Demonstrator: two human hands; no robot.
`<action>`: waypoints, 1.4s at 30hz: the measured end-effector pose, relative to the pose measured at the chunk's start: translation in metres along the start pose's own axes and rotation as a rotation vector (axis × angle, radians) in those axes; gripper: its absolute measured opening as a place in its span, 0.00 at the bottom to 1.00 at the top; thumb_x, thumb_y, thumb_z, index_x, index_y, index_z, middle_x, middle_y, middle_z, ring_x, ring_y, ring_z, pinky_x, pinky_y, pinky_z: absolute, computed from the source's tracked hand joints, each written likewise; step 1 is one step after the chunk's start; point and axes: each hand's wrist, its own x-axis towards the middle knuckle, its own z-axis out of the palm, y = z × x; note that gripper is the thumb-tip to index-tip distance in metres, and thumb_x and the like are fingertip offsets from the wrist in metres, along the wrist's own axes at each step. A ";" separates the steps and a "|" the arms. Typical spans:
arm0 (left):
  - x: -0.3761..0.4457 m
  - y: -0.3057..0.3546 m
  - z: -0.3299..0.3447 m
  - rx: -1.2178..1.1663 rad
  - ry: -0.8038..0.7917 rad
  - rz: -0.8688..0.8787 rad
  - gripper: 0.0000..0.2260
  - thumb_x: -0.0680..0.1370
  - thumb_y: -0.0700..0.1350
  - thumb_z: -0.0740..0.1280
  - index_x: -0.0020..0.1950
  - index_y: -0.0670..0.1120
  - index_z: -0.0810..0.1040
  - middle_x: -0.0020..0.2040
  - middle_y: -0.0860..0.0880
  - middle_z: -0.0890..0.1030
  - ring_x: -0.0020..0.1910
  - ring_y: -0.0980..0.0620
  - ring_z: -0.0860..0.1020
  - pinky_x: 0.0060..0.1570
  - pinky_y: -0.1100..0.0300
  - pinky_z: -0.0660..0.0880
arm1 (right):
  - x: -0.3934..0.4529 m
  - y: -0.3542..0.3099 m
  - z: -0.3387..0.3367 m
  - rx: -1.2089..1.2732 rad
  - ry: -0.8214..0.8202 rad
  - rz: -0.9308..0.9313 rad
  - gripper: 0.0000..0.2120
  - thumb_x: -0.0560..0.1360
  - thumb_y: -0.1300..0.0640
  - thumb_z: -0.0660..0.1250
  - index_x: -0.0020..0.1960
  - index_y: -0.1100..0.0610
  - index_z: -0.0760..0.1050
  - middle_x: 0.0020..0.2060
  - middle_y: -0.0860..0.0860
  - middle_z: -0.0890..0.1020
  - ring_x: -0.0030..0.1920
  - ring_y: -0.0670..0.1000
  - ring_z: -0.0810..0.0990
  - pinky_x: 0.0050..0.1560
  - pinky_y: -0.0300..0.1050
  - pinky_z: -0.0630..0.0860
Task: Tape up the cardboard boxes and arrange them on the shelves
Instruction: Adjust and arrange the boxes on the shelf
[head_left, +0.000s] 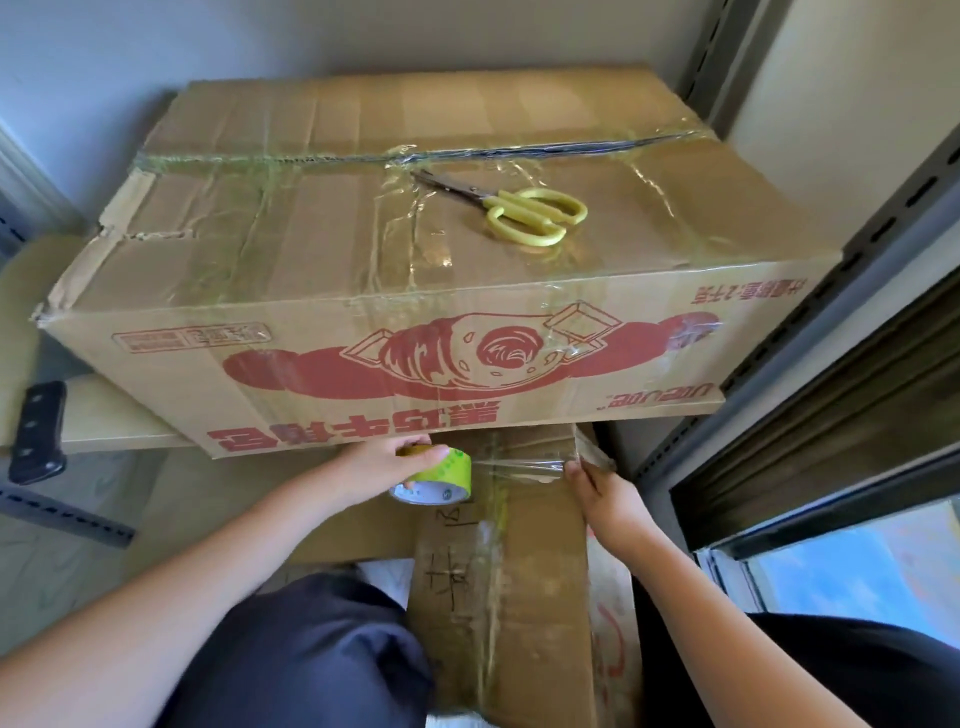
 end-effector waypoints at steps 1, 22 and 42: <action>0.002 -0.001 -0.001 -0.002 -0.019 0.002 0.15 0.76 0.67 0.62 0.53 0.59 0.74 0.45 0.55 0.74 0.43 0.54 0.73 0.38 0.60 0.63 | 0.001 0.004 -0.001 0.020 -0.008 0.006 0.24 0.83 0.43 0.52 0.71 0.56 0.71 0.60 0.56 0.80 0.61 0.56 0.77 0.53 0.42 0.70; -0.001 -0.027 0.010 0.468 0.307 -0.078 0.22 0.79 0.59 0.64 0.33 0.48 0.61 0.32 0.53 0.64 0.30 0.56 0.62 0.27 0.61 0.53 | 0.042 0.021 0.052 -0.019 -0.038 0.191 0.23 0.84 0.46 0.50 0.72 0.56 0.69 0.67 0.60 0.76 0.65 0.61 0.74 0.60 0.45 0.69; 0.035 -0.104 0.031 0.256 0.043 -0.144 0.26 0.79 0.66 0.53 0.60 0.49 0.77 0.62 0.45 0.78 0.59 0.46 0.77 0.55 0.56 0.71 | 0.040 -0.062 0.165 -0.716 0.126 -0.408 0.38 0.79 0.33 0.39 0.77 0.58 0.60 0.74 0.60 0.66 0.76 0.63 0.58 0.76 0.62 0.46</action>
